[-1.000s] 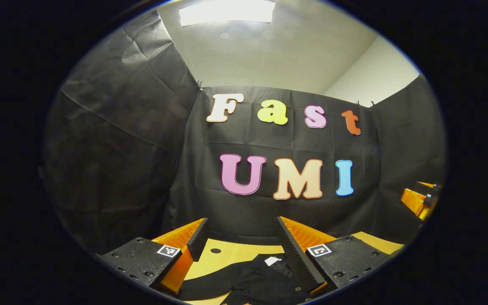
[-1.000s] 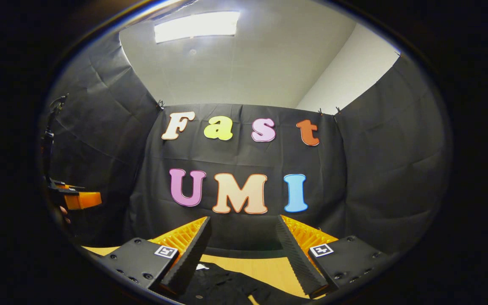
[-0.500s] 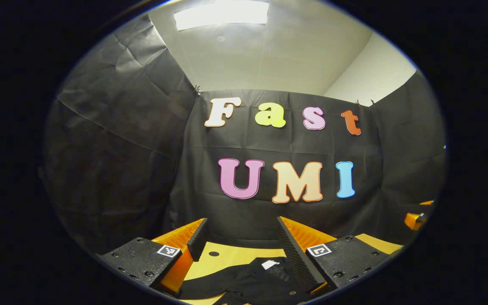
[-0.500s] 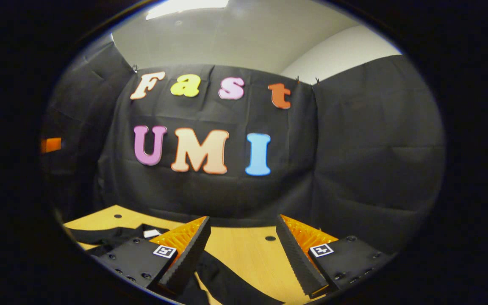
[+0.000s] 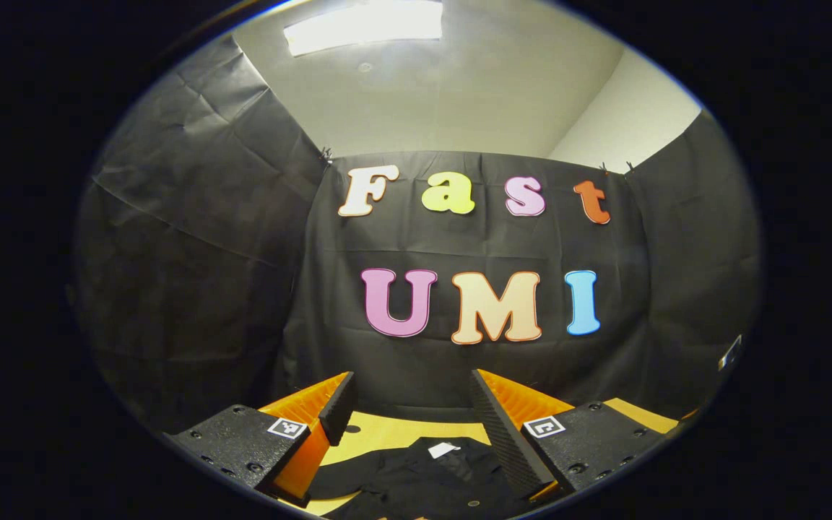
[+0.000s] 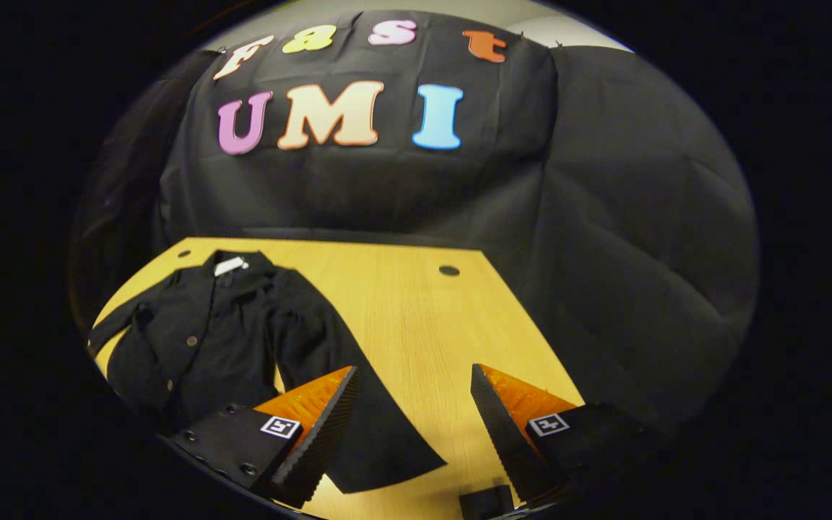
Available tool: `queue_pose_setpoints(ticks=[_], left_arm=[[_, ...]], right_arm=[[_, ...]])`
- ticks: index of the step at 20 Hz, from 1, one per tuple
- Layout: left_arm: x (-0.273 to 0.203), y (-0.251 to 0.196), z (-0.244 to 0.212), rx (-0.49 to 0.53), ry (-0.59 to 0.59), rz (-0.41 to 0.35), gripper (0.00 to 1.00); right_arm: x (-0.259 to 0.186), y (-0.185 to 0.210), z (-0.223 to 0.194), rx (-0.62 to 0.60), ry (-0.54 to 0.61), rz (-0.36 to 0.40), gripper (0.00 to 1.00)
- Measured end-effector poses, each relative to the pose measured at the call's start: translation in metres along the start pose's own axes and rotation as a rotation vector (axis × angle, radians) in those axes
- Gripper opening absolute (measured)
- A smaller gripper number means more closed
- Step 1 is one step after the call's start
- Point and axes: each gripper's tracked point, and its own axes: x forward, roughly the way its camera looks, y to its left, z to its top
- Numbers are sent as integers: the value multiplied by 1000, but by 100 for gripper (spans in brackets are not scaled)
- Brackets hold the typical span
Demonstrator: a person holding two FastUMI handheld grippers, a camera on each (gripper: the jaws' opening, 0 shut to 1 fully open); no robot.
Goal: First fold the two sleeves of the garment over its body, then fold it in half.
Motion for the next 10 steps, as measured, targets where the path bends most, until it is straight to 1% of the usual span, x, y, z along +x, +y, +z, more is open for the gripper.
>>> queue_pose_setpoints(ticks=[1, 3, 4, 7, 10], left_arm=[[-1, -7, -1, -2, 2, 0, 93], [-3, -20, -5, 2, 10, -3, 92], [-4, -25, -6, 6, 13, -4, 92], [-7, -43, -8, 8, 16, -17, 92], [-3, -62, -8, -5, 21, -44, 92]], right_arm=[[6, -3, -17, -3, 44, 7, 100], [19, -3, -48, 3, 144, 35, 99], [23, -2, -65, 1, 190, 48, 100], [26, -2, -111, -4, 298, 78, 100], [27, 7, -130, 18, 358, 121, 99]])
